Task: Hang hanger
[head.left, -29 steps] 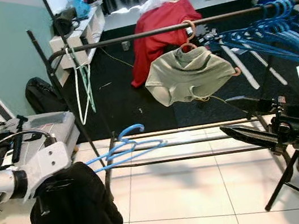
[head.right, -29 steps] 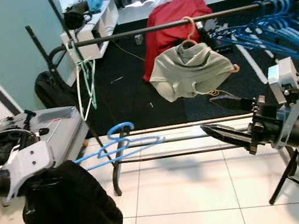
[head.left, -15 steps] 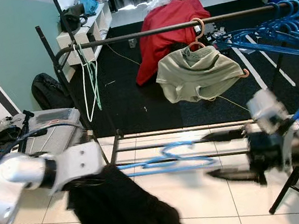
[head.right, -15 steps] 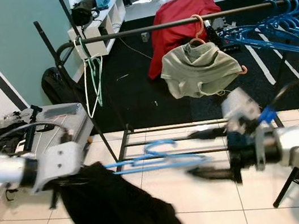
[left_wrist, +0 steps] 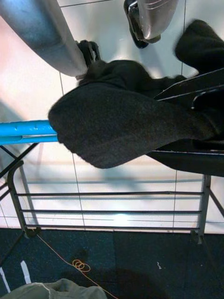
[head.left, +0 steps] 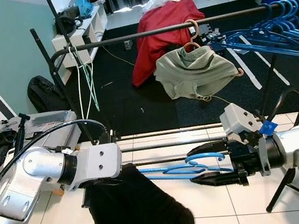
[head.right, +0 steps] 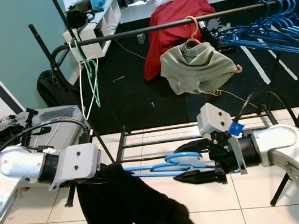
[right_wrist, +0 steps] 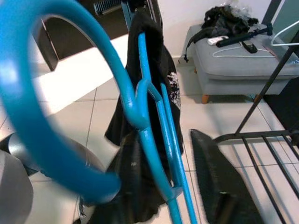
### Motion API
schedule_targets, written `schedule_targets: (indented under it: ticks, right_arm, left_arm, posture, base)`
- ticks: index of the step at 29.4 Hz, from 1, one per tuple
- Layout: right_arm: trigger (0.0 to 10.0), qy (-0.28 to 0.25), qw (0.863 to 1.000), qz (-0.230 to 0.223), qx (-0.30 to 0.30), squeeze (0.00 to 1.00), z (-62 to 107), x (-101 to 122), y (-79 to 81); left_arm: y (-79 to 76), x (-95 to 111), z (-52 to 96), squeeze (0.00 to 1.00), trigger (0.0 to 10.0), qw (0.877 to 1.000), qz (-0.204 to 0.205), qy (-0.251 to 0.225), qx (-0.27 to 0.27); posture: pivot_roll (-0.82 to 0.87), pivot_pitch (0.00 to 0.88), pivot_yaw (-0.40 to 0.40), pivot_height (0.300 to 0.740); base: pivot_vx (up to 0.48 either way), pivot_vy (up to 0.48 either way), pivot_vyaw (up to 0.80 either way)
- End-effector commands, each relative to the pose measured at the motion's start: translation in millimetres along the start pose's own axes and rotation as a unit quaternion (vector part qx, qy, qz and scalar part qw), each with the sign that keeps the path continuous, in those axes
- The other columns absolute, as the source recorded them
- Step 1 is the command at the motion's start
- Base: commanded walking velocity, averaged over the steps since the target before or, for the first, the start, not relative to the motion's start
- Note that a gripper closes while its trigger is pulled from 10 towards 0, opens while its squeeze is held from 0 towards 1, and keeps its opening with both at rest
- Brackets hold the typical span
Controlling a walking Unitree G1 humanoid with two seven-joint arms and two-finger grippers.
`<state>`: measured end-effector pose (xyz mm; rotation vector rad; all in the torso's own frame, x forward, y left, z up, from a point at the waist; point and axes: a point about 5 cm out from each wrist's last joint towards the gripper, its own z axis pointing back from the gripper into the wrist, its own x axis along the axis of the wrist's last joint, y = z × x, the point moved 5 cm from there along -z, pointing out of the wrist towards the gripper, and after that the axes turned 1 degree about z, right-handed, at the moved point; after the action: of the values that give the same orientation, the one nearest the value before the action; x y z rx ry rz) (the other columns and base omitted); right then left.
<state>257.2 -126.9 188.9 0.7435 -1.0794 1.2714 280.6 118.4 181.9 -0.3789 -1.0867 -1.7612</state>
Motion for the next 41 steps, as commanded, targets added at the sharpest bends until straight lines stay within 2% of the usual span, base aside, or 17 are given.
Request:
schedule_targets:
  ticks: [1, 14, 15, 17, 18, 21, 23, 25, 27, 28, 29, 31, 32, 35, 38, 40, 41]
  right_arm:
    - [0.0, 0.005, 1.0, 0.006, 0.004, 0.0, -3.1, -1.7, 0.2]
    - [0.0, 0.004, 1.0, 0.014, -0.012, 0.0, -7.0, -2.3, -4.0]
    - [0.0, 0.002, 1.0, 0.014, -0.016, 0.0, -7.2, -1.8, -4.9]
    - [0.0, 0.0, 1.0, 0.015, -0.019, 0.0, -7.3, -1.4, -5.6]
    - [0.0, -0.003, 1.0, 0.016, -0.023, 0.0, -7.4, -0.4, -6.9]
    - [0.0, -0.006, 0.999, 0.017, -0.027, 0.0, -7.5, 0.6, -8.0]
    - [0.0, -0.022, 0.999, 0.023, -0.044, 0.0, -3.9, 6.7, -13.5]
    - [0.0, -0.022, 0.999, 0.023, -0.044, 0.0, -3.9, 6.7, -13.5]
    - [0.0, -0.056, 0.996, 0.027, -0.07, 0.0, 6.3, 20.1, -21.3]
    - [0.0, -0.056, 0.996, 0.027, -0.07, 0.0, 6.3, 20.1, -21.3]
    - [0.0, -0.072, 0.994, 0.029, -0.081, 0.0, 12.2, 26.6, -24.5]
    - [0.0, -0.096, 0.99, 0.034, -0.101, 0.0, 22.9, 36.6, -28.3]
    - [0.0, -0.096, 0.99, 0.034, -0.101, 0.0, 22.9, 36.6, -28.3]
    - [0.0, -0.103, 0.988, 0.038, -0.113, 0.0, 28.7, 40.1, -29.8]
    - [0.0, -0.113, 0.984, 0.043, -0.131, 0.0, 34.9, 44.9, -32.9]
    - [0.0, -0.118, 0.983, 0.045, -0.136, 0.0, 37.2, 47.5, -33.9]
    - [0.0, -0.12, 0.982, 0.046, -0.138, 0.0, 38.2, 48.7, -34.3]
  left_arm:
    - [4.4, 8.4, 1.6, 0.0, 10.0, 1.0, -0.012, -0.01, -0.001]
    - [5.3, 14.4, 1.9, 0.0, 10.0, 1.0, -0.02, -0.018, -0.006]
    - [5.7, 16.4, 1.3, 0.05, 10.0, 1.0, -0.014, -0.027, -0.006]
    - [6.1, 17.8, 0.9, 0.05, 10.0, 0.999, -0.009, -0.033, -0.007]
    - [5.1, 20.5, 1.2, 1.0, 10.0, 0.999, 0.004, -0.045, -0.014]
    - [7.2, 25.0, 2.2, 1.0, 10.0, 0.998, 0.007, -0.06, -0.009]
    - [17.0, 33.2, 7.8, 1.0, 10.0, 0.996, 0.012, -0.089, 0.015]
    - [17.0, 33.2, 7.8, 1.0, 10.0, 0.996, 0.012, -0.089, 0.015]
    - [31.9, 35.4, 18.8, 1.0, 10.0, 0.993, 0.008, -0.1, 0.056]
    - [31.9, 35.4, 18.8, 1.0, 10.0, 0.993, 0.008, -0.1, 0.056]
    - [39.9, 35.5, 25.6, 1.0, 10.0, 0.992, 0.007, -0.103, 0.079]
    - [60.6, 37.7, 44.8, 1.0, 10.0, 0.983, 0.008, -0.117, 0.142]
    - [60.6, 37.7, 44.8, 1.0, 10.0, 0.983, 0.008, -0.117, 0.142]
    - [76.7, 39.3, 62.2, 1.0, 10.0, 0.972, 0.011, -0.13, 0.196]
    - [87.2, 40.6, 83.5, 1.0, 10.0, 0.954, 0.032, -0.165, 0.249]
    - [88.4, 38.5, 89.1, 1.0, 10.0, 0.947, 0.041, -0.175, 0.267]
    - [88.9, 37.4, 90.5, 0.56, 10.0, 0.944, 0.047, -0.179, 0.274]
  posture:
    - [-0.13, 0.0, 0.062, 0.731]
    - [-0.13, 0.0, 0.067, 0.731]
    - [-0.13, 0.0, 0.067, 0.731]
    - [-0.13, 0.0, 0.067, 0.731]
    - [-0.13, 0.0, 0.07, 0.731]
    - [-0.13, 0.0, 0.072, 0.731]
    - [-0.12, 0.0, 0.069, 0.731]
    - [-0.12, 0.0, 0.069, 0.731]
    - [-0.12, 0.0, 0.069, 0.731]
    - [-0.12, 0.0, 0.069, 0.731]
    - [-0.12, 0.0, 0.069, 0.731]
    - [-0.13, 0.0, 0.075, 0.731]
    - [-0.13, 0.0, 0.075, 0.731]
    - [-0.13, 0.0, 0.082, 0.731]
    - [-0.14, 0.0, 0.089, 0.731]
    - [-0.14, 0.0, 0.089, 0.731]
    - [-0.14, 0.0, 0.089, 0.731]
  base:
    - [0.0, 0.0, 0.0]
    - [0.0, 0.0, 0.0]
    - [0.0, 0.0, 0.0]
    - [0.0, 0.0, 0.0]
    - [0.0, 0.0, 0.0]
    - [0.0, 0.0, 0.0]
    - [0.0, 0.0, 0.0]
    - [0.0, 0.0, 0.0]
    - [0.0, 0.0, 0.0]
    - [0.0, 0.0, 0.0]
    - [0.0, 0.0, 0.0]
    - [0.0, 0.0, 0.0]
    - [0.0, 0.0, 0.0]
    - [0.0, 0.0, 0.0]
    - [0.0, 0.0, 0.0]
    - [0.0, 0.0, 0.0]
    - [0.0, 0.0, 0.0]
